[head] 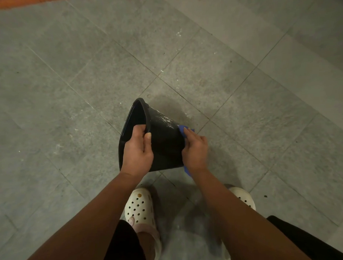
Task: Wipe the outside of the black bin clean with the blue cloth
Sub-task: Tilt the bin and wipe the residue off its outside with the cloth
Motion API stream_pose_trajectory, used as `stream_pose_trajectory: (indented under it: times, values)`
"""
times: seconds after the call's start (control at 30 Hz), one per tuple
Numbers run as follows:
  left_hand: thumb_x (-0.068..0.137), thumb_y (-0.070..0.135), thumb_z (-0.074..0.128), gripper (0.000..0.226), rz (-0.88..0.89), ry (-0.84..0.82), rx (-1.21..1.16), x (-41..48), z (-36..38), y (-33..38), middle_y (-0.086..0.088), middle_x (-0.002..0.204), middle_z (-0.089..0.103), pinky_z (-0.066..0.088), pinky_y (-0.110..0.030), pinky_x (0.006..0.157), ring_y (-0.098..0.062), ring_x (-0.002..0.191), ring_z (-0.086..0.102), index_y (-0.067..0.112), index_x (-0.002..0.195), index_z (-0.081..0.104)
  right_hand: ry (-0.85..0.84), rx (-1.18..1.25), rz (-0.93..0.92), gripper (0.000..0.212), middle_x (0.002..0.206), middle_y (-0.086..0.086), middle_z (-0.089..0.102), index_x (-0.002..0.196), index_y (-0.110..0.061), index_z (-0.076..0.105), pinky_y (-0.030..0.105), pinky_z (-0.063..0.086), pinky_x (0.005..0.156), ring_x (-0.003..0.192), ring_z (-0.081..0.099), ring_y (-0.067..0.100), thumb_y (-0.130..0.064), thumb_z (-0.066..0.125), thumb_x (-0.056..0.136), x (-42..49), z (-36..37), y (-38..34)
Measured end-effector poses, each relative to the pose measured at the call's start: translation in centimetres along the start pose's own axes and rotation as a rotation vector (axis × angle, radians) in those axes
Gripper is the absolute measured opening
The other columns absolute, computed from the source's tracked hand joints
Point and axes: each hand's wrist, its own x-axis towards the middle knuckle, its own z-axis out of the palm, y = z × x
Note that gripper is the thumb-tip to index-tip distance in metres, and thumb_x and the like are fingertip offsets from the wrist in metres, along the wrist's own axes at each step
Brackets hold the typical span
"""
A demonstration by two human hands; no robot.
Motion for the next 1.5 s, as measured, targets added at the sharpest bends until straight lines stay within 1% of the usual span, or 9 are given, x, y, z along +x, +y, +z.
stream_pose_trajectory:
  times: [0.2, 0.33, 0.63, 0.83, 0.97, 1.17, 1.27, 1.4, 1.5]
  values:
    - [0.100, 0.020, 0.039, 0.020, 0.009, 0.001, -0.015, 0.0, 0.0, -0.2, 0.015, 0.086, 0.056, 0.045, -0.010, 0.063, 0.012, 0.083, 0.057, 0.014, 0.117, 0.047, -0.087, -0.060, 0.148, 0.041, 0.129, 0.014, 0.057, 0.130, -0.010, 0.051, 0.033, 0.031, 0.105, 0.117, 0.051, 0.029, -0.003, 0.044, 0.091, 0.4, -0.9, 1.3]
    - [0.100, 0.020, 0.039, 0.019, 0.044, 0.005, 0.015, 0.3, 0.1, -0.3, 0.013, 0.084, 0.056, 0.045, -0.005, 0.061, 0.010, 0.079, 0.058, 0.012, 0.116, 0.047, 0.012, -0.013, 0.076, 0.039, 0.128, 0.008, 0.058, 0.127, -0.012, 0.055, 0.020, 0.024, 0.095, 0.113, 0.045, 0.027, -0.003, 0.047, 0.090, -0.8, -0.3, -0.5]
    - [0.100, 0.022, 0.040, 0.019, -0.015, 0.028, 0.010, 0.3, 0.1, -0.6, 0.016, 0.083, 0.057, 0.042, -0.007, 0.062, 0.009, 0.080, 0.058, 0.017, 0.116, 0.049, -0.157, -0.128, 0.207, 0.042, 0.127, 0.012, 0.052, 0.131, -0.016, 0.051, 0.027, 0.027, 0.099, 0.116, 0.042, 0.030, -0.007, 0.045, 0.090, 0.7, -0.5, 2.0]
    - [0.099, 0.021, 0.042, 0.019, -0.068, 0.068, -0.013, 0.8, 0.0, -0.6, 0.013, 0.086, 0.056, 0.040, -0.013, 0.069, 0.004, 0.083, 0.054, 0.016, 0.115, 0.051, -0.005, -0.010, 0.029, 0.037, 0.115, 0.014, 0.056, 0.121, -0.014, 0.061, 0.023, 0.028, 0.089, 0.107, 0.044, 0.032, -0.002, 0.048, 0.088, -0.4, 0.7, -0.5]
    - [0.100, 0.022, 0.042, 0.019, -0.078, 0.034, -0.029, 0.4, -0.2, -0.3, 0.017, 0.089, 0.055, 0.041, -0.014, 0.071, 0.004, 0.083, 0.056, 0.017, 0.116, 0.050, -0.055, -0.018, 0.162, 0.035, 0.122, 0.013, 0.055, 0.124, -0.016, 0.058, 0.025, 0.027, 0.096, 0.113, 0.045, 0.033, -0.008, 0.044, 0.093, -0.1, 0.2, 1.2]
    - [0.096, 0.030, 0.046, 0.022, -0.435, -0.054, -0.392, 1.9, -1.4, 0.9, 0.001, 0.106, 0.060, 0.045, -0.045, 0.093, -0.024, 0.105, 0.056, 0.025, 0.114, 0.057, -0.058, 0.074, 0.267, 0.031, 0.120, 0.012, 0.051, 0.123, -0.013, 0.058, 0.029, 0.032, 0.099, 0.112, 0.045, 0.027, -0.012, 0.047, 0.093, -0.7, -0.3, 1.7]
    - [0.096, 0.049, 0.041, 0.037, -0.516, -0.105, -0.326, 2.3, -1.2, 1.7, -0.006, 0.107, 0.064, 0.046, -0.048, 0.095, -0.026, 0.103, 0.059, 0.021, 0.110, 0.060, 0.017, 0.125, 0.250, 0.025, 0.113, 0.010, 0.049, 0.113, -0.009, 0.060, 0.021, 0.032, 0.090, 0.107, 0.046, 0.022, -0.011, 0.054, 0.089, -1.5, -0.4, 1.5]
    - [0.097, 0.030, 0.047, 0.022, -0.637, -0.071, -0.433, 3.1, -1.4, 2.1, -0.013, 0.097, 0.069, 0.052, -0.049, 0.086, -0.032, 0.093, 0.065, 0.018, 0.092, 0.064, 0.027, 0.113, 0.218, 0.017, 0.106, 0.008, 0.051, 0.103, -0.007, 0.060, 0.020, 0.031, 0.083, 0.100, 0.048, 0.021, -0.009, 0.059, 0.086, -1.9, -0.5, 2.1]
    - [0.097, 0.030, 0.047, 0.021, -0.577, 0.000, -0.459, 3.0, -1.3, 2.0, -0.003, 0.093, 0.070, 0.052, -0.039, 0.078, -0.024, 0.091, 0.065, 0.025, 0.086, 0.065, 0.047, 0.126, 0.175, 0.013, 0.107, 0.009, 0.055, 0.097, -0.006, 0.058, 0.027, 0.038, 0.086, 0.102, 0.049, 0.024, -0.006, 0.059, 0.084, -1.9, -0.5, 1.9]
